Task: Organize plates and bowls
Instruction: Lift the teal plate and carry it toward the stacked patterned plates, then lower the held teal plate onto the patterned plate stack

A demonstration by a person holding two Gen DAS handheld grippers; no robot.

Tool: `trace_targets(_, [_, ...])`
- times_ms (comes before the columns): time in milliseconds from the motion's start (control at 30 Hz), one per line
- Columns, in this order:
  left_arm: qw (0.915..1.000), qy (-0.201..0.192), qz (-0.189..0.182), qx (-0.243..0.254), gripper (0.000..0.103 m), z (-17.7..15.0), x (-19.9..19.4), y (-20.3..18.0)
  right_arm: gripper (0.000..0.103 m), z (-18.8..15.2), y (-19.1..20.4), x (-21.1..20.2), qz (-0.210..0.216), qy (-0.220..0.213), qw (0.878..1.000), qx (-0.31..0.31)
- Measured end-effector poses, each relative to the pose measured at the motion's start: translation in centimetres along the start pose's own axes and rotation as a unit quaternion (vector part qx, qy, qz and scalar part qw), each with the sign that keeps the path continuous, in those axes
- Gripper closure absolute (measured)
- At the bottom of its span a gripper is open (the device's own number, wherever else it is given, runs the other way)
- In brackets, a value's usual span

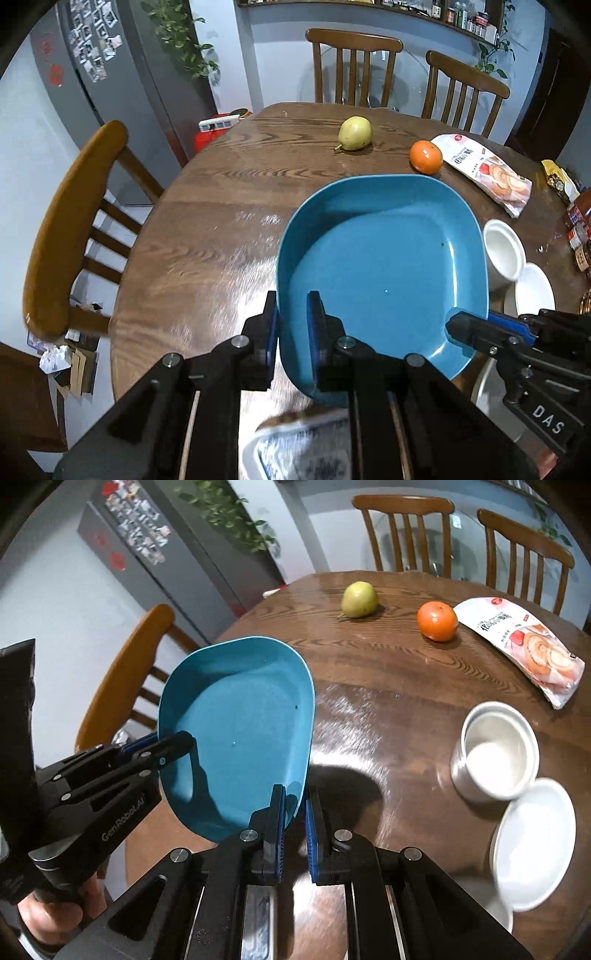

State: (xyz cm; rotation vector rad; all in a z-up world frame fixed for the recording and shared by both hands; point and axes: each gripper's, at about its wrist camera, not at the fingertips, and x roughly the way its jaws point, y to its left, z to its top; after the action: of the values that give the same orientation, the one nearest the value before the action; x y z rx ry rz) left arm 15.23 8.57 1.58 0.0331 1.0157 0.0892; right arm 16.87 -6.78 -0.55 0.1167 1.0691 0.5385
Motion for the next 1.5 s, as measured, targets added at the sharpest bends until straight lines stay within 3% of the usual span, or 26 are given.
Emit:
trace_targets(400, [0.9992, 0.001, 0.018, -0.037, 0.09, -7.0, -3.5, 1.1, 0.092, -6.4, 3.5, -2.5, 0.023, 0.012, 0.999, -0.044])
trace_targets(767, [0.9973, 0.034, 0.031, -0.056, 0.09, -12.1, -2.3, 1.4, 0.091, -11.0, 4.4, -1.0, 0.032, 0.053, 0.996, -0.061])
trace_targets(1500, [0.994, 0.085, 0.034, -0.06, 0.089, -16.0, 0.6, 1.7, 0.09, -14.4, 5.3, 2.5, 0.006, 0.107, 0.99, -0.091])
